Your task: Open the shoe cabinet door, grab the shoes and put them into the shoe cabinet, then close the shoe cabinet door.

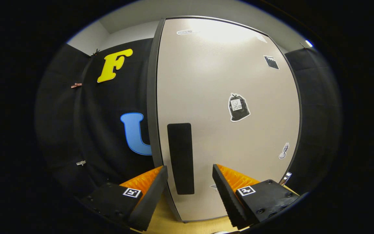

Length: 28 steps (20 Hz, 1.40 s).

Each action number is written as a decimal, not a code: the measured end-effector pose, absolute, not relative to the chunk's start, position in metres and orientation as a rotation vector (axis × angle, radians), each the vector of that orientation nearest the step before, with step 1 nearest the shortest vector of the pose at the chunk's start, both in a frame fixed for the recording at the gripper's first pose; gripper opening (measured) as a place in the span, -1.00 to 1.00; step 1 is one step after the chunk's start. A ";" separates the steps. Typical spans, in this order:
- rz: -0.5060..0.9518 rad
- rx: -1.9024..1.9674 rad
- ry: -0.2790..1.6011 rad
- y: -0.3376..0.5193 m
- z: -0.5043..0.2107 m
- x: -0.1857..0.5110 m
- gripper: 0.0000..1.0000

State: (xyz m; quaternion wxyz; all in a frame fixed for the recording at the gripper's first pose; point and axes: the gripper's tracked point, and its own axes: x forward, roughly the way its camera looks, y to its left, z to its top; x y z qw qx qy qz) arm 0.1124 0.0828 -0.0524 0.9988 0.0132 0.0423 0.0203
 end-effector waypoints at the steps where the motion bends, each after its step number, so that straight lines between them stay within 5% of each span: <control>1: 0.041 0.029 0.086 0.084 -0.054 0.115 0.80; 3: 0.035 0.028 0.086 0.084 -0.055 0.122 0.79; 5: 0.028 0.026 0.084 0.086 -0.054 0.122 0.32; 11: 0.029 0.015 0.076 0.092 -0.052 0.125 0.27; 12: 0.023 0.008 0.073 0.092 -0.053 0.127 -0.12; 19: 0.010 -0.022 0.072 0.091 -0.054 0.123 -0.22; 20: 0.016 -0.011 0.080 0.091 -0.053 0.120 -0.36; 28: 0.085 0.018 0.109 0.089 -0.050 0.093 -0.36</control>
